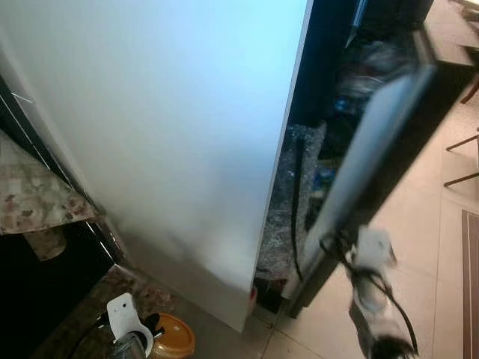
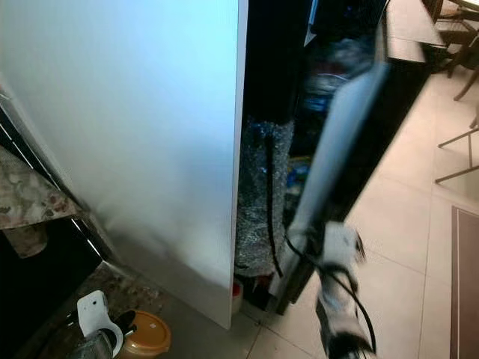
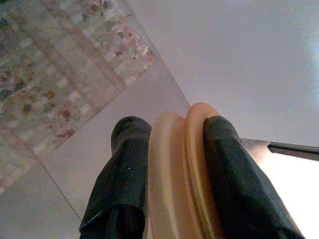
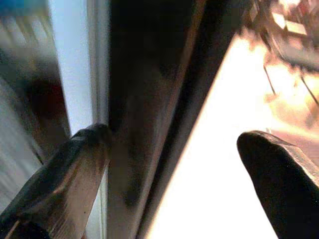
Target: Restocking fridge
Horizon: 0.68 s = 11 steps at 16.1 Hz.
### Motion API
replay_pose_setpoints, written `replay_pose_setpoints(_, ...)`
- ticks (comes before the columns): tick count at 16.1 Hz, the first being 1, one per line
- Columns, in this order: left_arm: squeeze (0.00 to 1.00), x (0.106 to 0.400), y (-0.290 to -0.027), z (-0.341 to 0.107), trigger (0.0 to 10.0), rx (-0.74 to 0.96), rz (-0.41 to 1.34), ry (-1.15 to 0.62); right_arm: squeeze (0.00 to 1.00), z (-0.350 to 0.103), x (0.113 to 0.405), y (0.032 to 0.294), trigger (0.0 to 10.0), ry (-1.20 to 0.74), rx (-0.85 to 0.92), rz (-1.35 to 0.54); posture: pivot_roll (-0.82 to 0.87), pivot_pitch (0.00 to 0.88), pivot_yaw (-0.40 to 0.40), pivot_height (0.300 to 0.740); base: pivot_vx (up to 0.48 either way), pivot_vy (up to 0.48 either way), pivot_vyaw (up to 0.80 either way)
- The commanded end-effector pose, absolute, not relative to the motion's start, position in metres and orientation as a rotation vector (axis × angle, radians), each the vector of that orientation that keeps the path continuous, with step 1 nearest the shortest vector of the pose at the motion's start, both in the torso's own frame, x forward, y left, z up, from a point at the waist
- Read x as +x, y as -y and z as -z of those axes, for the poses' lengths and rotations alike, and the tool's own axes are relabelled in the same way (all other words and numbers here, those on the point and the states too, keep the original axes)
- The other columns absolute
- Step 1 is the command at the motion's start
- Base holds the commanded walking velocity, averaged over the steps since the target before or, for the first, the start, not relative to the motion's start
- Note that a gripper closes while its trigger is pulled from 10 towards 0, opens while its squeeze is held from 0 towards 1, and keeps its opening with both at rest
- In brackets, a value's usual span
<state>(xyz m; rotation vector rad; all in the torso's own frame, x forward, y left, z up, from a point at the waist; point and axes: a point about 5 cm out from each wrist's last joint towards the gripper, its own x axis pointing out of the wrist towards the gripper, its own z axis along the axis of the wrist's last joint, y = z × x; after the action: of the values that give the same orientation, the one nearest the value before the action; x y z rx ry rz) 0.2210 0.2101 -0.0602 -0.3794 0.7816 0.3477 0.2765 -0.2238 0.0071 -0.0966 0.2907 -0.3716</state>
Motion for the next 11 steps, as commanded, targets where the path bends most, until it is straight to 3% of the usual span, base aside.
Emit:
replay_pose_setpoints(1, 0.00, 0.221, -0.209, 0.060, 10.0, -0.371, -0.342, -0.779, 0.00, 0.000, 0.268, 0.232, 10.0, -0.340, -0.086, 0.416, 0.03, 0.000, -0.003, 0.740, 0.000, 0.000, 0.00)
replay_pose_setpoints(6, 0.00, 0.221, -0.208, 0.060, 10.0, -0.371, -0.340, -0.780, 0.00, 0.038, 0.214, 0.265, 10.0, -0.591, -0.054, 0.643, 0.03, 0.000, -0.005, 0.740, 0.000, 0.000, 0.00)
replay_pose_setpoints(8, 0.00, 0.221, -0.208, 0.060, 10.0, -0.369, -0.339, -0.782, 0.00, 0.050, 0.206, 0.255, 10.0, -0.674, -0.028, 0.574, 0.03, 0.000, -0.003, 0.740, 0.000, 0.000, 0.00)
replay_pose_setpoints(11, 0.00, 0.221, -0.208, 0.060, 10.0, -0.366, -0.337, -0.783, 0.00, 0.051, 0.218, 0.232, 10.0, -0.669, 0.033, 0.420, 0.03, 0.000, -0.004, 0.740, 0.000, 0.000, 0.00)
